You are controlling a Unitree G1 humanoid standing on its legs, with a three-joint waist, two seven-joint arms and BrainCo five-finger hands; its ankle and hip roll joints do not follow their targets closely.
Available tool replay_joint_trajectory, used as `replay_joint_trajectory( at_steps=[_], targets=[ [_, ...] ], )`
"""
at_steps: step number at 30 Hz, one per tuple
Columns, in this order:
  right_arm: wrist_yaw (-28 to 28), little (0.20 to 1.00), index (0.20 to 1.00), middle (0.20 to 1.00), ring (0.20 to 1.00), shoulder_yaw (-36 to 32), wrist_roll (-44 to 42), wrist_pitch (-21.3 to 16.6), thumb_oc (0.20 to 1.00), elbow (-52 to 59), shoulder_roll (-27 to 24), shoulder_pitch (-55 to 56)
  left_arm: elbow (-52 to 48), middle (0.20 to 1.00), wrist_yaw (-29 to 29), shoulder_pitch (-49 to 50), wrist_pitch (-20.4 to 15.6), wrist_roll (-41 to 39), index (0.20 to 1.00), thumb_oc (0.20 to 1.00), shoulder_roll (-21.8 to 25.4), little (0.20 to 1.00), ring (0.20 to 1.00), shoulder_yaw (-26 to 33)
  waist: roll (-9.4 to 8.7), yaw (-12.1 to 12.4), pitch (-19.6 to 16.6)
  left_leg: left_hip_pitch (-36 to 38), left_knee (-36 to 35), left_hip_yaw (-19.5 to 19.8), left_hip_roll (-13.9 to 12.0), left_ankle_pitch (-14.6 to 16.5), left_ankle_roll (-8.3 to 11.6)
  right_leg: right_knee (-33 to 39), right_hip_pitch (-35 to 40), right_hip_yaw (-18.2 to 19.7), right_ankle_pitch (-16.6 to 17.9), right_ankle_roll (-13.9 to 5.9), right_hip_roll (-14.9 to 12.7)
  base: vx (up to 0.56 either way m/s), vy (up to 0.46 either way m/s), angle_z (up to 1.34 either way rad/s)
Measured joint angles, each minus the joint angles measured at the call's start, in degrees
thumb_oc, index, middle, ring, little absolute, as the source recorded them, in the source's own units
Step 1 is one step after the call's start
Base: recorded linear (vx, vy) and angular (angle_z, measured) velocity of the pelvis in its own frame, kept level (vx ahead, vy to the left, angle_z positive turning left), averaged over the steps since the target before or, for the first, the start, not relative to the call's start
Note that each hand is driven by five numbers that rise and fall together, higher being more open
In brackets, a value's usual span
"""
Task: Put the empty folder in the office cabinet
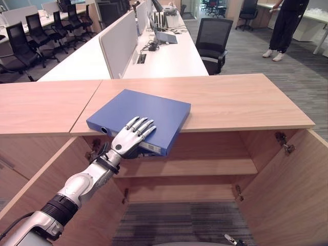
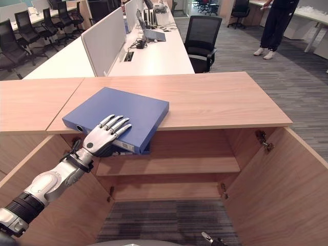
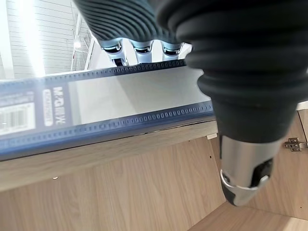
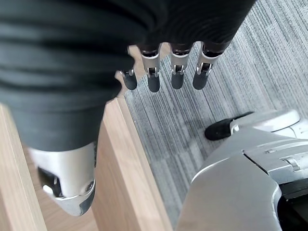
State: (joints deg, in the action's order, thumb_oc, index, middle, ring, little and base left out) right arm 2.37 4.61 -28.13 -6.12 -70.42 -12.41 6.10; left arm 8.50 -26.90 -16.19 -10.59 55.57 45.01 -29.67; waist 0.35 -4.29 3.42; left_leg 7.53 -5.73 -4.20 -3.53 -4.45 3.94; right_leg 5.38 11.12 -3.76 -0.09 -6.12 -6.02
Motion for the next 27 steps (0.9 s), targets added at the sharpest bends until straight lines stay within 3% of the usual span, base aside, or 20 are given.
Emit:
replay_joint_trajectory(
  at_steps=[10,11,12,13,14,27],
  targets=[
    [0.0,1.0,1.0,1.0,1.0,0.0,0.0,0.0,1.0,0.0,0.0,0.0,0.0,1.0,0.0,0.0,0.4,0.0,1.0,1.0,-0.4,1.0,1.0,0.0,-0.2,0.0,0.1,0.1,0.0,0.0,0.0,0.0,-0.03,0.0,0.0,0.0,0.0,0.0,0.0,0.0,0.0,0.0],
    [0.0,1.0,1.0,1.0,1.0,0.0,0.0,0.0,1.0,0.0,0.0,0.0,0.0,0.89,0.1,0.0,0.4,0.0,0.89,0.89,-0.4,0.89,0.89,0.0,-0.21,0.0,0.1,0.1,0.0,-0.1,0.0,0.0,-0.03,0.0,0.0,0.0,0.0,0.0,0.0,0.0,0.0,0.0],
    [0.0,1.0,1.0,1.0,1.0,0.0,0.0,0.0,1.0,0.0,0.0,0.0,0.0,0.573,0.1,0.0,0.4,0.0,0.573,0.573,-0.3,0.573,0.573,0.0,-0.23,0.0,0.1,0.1,0.0,-0.1,0.0,0.0,-0.04,0.0,0.1,0.0,0.0,-0.01,0.0,0.0,0.0,0.0],
    [0.0,1.0,1.0,1.0,1.0,0.0,0.0,0.0,1.0,0.0,0.0,0.0,0.0,0.426,0.1,0.0,0.5,0.0,0.426,0.426,-0.4,0.426,0.426,0.0,-0.24,0.0,0.1,0.1,0.0,-0.1,0.0,0.0,-0.04,0.0,0.1,0.0,0.0,-0.02,0.0,0.0,0.0,0.0],
    [0.0,1.0,1.0,1.0,1.0,0.0,0.0,0.0,1.0,0.0,0.0,0.0,0.0,0.2,0.1,0.0,0.5,0.0,0.2,0.2,-0.4,0.2,0.2,0.0,-0.24,0.0,0.1,0.1,0.0,-0.1,0.0,0.0,-0.03,0.0,0.1,0.0,0.0,-0.02,0.0,0.0,0.0,0.0],
    [0.0,1.0,1.0,1.0,1.0,0.0,0.0,0.0,1.0,-0.1,0.0,0.0,-0.2,0.2,-1.5,-4.3,1.4,-0.1,0.2,0.2,-2.0,0.2,0.2,0.3,-0.24,0.0,0.1,1.0,0.0,-0.1,0.0,0.5,0.08,0.0,0.9,0.1,0.0,0.0,0.0,0.0,0.0,0.0]
  ],
)
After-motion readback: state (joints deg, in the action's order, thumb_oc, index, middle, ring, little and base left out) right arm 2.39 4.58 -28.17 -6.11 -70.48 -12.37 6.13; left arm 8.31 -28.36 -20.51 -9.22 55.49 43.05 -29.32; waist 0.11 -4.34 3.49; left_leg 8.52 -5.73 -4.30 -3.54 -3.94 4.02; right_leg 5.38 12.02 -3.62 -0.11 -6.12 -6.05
